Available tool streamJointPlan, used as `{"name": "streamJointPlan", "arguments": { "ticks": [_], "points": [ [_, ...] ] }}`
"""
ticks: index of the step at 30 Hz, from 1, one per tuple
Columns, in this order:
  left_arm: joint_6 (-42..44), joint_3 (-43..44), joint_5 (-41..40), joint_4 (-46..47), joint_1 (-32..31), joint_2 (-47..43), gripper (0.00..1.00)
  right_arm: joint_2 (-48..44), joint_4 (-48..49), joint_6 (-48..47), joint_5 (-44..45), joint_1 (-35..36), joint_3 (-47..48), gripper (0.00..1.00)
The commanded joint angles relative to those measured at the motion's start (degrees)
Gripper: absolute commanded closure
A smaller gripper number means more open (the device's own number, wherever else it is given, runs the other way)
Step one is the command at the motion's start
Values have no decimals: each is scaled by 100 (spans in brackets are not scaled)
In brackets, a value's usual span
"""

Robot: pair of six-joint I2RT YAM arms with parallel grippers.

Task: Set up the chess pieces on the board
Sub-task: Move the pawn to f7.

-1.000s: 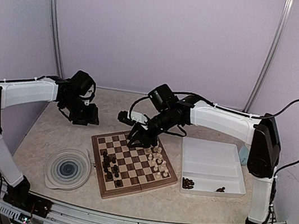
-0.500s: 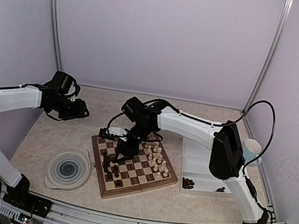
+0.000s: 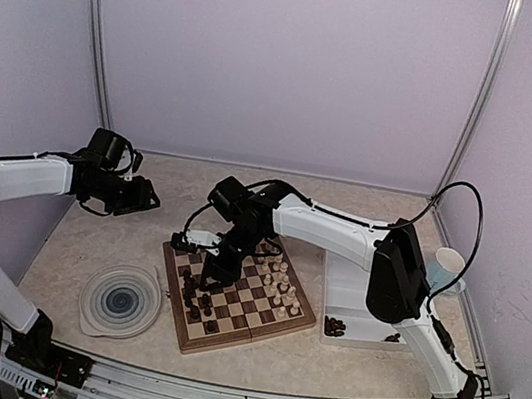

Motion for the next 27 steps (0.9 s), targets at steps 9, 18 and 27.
{"name": "streamJointPlan", "arguments": {
  "ticks": [9,18,27],
  "points": [
    [19,-73,199,172,17,128,43,169,101,90,278,40,142,83],
    [38,-56,245,153,14,217,43,203,285,85,462,40,144,83],
    [40,-55,249,129,16,256,43,307,605,20,790,41,177,86]
  ]
}}
